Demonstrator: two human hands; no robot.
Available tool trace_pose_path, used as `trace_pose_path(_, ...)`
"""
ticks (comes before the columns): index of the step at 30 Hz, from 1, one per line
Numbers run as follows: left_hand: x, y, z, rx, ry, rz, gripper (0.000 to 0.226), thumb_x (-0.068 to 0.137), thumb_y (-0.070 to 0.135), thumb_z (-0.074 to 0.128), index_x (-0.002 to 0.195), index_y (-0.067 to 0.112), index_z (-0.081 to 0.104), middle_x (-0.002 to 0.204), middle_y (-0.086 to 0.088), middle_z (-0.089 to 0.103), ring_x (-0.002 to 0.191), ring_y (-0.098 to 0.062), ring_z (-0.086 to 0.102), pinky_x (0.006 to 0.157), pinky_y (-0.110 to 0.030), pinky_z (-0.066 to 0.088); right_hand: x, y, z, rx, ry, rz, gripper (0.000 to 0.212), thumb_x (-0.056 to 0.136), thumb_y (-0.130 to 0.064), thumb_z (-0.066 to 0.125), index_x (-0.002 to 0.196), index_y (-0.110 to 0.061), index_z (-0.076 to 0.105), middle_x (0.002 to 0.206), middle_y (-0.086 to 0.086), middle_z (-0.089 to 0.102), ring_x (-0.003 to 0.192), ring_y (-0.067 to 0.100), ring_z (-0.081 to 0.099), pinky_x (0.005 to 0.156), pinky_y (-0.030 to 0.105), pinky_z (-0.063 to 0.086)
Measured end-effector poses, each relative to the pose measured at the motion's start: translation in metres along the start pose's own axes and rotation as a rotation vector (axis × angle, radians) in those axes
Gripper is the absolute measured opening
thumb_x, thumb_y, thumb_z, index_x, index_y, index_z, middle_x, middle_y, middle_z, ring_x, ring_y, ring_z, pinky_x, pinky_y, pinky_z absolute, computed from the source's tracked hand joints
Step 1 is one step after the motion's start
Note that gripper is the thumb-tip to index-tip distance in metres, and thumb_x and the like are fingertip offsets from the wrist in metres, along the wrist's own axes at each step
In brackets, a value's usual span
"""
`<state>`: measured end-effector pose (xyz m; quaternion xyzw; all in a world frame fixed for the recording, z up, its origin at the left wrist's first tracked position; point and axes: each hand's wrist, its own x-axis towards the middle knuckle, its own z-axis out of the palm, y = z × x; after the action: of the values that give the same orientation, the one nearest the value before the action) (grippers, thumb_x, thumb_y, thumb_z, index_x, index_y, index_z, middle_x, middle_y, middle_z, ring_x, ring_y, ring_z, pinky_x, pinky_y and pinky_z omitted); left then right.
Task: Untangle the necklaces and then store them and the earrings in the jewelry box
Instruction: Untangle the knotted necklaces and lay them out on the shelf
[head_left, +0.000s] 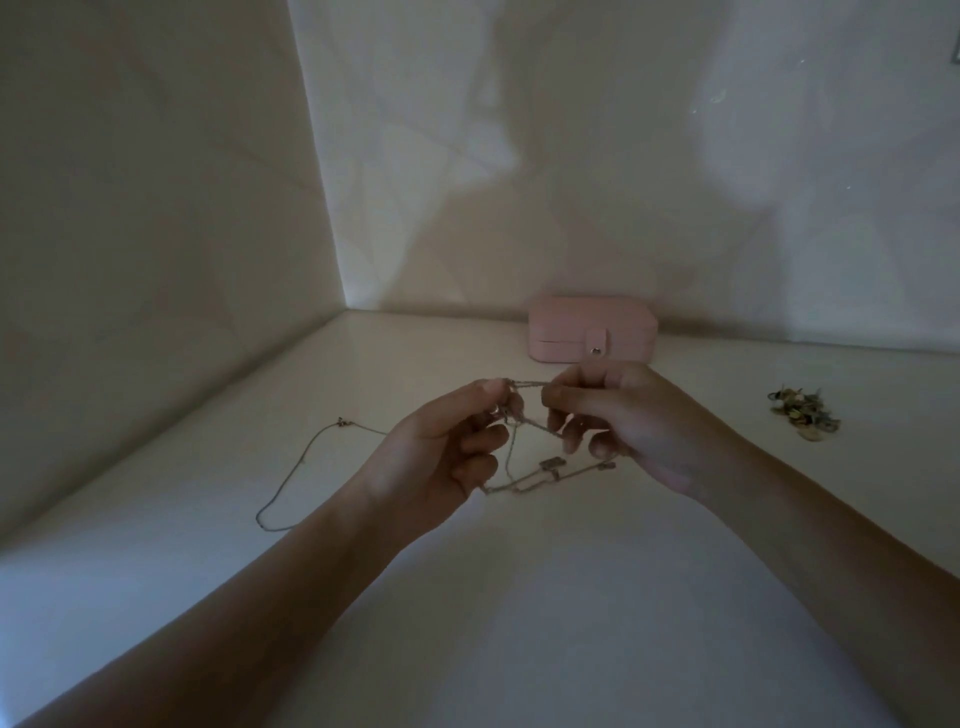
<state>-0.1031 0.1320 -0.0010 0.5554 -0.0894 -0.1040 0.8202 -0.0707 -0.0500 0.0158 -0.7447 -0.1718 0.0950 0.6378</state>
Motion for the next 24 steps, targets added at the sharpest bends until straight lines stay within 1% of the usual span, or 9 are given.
trace_pose_path(3,0.0007,-0.0017,-0.0017,0.03,-0.041,-0.008,0.013,0.084,0.024,0.062,0.072,0.019,0.066,0.071,0.005,0.053,0.051,-0.004,0.028,0.041,-0.014,0.016,0.0005,0.0033,0.0066,0.049,-0.025,0.03,0.02,0.097,-0.017,0.052,0.082,-0.011,0.064,0.074,0.001,0.067,0.063,0.013,0.063,0.044,0.017,0.039)
trace_pose_path(6,0.0009,0.0003,-0.0037,0.058,-0.061,-0.013,0.02,0.082,0.025,0.055,0.075,0.022,0.074,0.064,0.007,0.049,0.05,-0.004,0.024,0.042,-0.014,0.013,0.0017,0.0026,0.0042,0.191,-0.053,0.032,0.02,0.098,-0.015,0.048,0.091,-0.007,0.066,0.072,0.003,0.064,0.06,0.013,0.059,0.042,0.017,0.036)
trace_pose_path(9,0.0025,0.0004,-0.0058,0.072,-0.107,-0.045,0.026,0.086,0.021,0.054,0.102,0.02,0.075,0.062,0.007,0.04,0.05,-0.004,0.021,0.04,-0.014,0.013,0.0013,0.0003,-0.0003,0.226,-0.086,0.022,0.019,0.094,-0.003,0.048,0.095,-0.005,0.067,0.077,0.005,0.065,0.065,0.013,0.059,0.046,0.018,0.04)
trace_pose_path(11,0.0034,-0.0012,-0.008,0.065,-0.187,-0.08,0.035,0.088,0.016,0.055,0.121,0.019,0.067,0.061,0.008,0.037,0.049,-0.003,0.022,0.039,-0.013,0.016,0.0017,0.0007,-0.0006,0.189,-0.073,0.003,0.022,0.092,0.001,0.047,0.095,-0.006,0.068,0.087,0.006,0.067,0.076,0.015,0.062,0.057,0.02,0.046)
trace_pose_path(14,0.0031,-0.0032,-0.007,0.067,-0.232,-0.121,0.047,0.088,0.012,0.052,0.133,0.026,0.055,0.063,0.006,0.043,0.049,-0.003,0.024,0.041,-0.013,0.018,0.0036,0.0027,-0.0002,0.054,0.052,-0.085,0.024,0.091,-0.001,0.051,0.098,-0.014,0.07,0.102,0.002,0.067,0.094,0.013,0.063,0.077,0.027,0.052)
trace_pose_path(17,0.0027,-0.0019,-0.0032,0.117,-0.166,-0.125,0.051,0.091,0.009,0.042,0.139,0.027,0.045,0.069,0.002,0.058,0.048,-0.005,0.021,0.041,-0.014,0.02,0.0009,0.0008,0.0002,-0.084,0.149,-0.217,0.008,0.088,-0.013,0.065,0.082,-0.016,0.069,0.078,-0.001,0.065,0.074,0.013,0.062,0.066,0.027,0.053)
trace_pose_path(19,0.0029,-0.0019,-0.0013,0.191,-0.142,-0.111,0.05,0.096,0.006,0.037,0.14,0.029,0.041,0.078,-0.004,0.067,0.049,-0.008,0.017,0.043,-0.016,0.017,-0.0027,-0.0003,0.0008,-0.174,0.141,-0.211,0.023,0.08,-0.03,0.074,0.069,-0.012,0.067,0.059,0.001,0.06,0.055,0.014,0.057,0.053,0.024,0.046)
trace_pose_path(22,0.0017,-0.0045,-0.0008,0.375,-0.132,-0.056,0.057,0.099,0.002,0.039,0.144,0.036,0.031,0.085,-0.011,0.068,0.048,-0.008,0.022,0.045,-0.018,0.022,-0.0053,0.0011,0.0038,-0.22,0.0,-0.067,0.039,0.065,-0.047,0.074,0.073,-0.009,0.073,0.062,0.003,0.065,0.056,0.011,0.059,0.053,0.018,0.045)
trace_pose_path(24,0.0008,-0.0066,0.0006,0.501,-0.153,-0.008,0.068,0.098,-0.001,0.042,0.148,0.039,0.018,0.063,0.004,0.063,0.046,-0.008,0.027,0.046,-0.019,0.028,-0.0056,0.005,0.0074,-0.156,-0.119,-0.023,0.035,0.068,-0.037,0.075,0.084,-0.006,0.076,0.064,0.005,0.065,0.059,0.011,0.057,0.059,0.017,0.046)
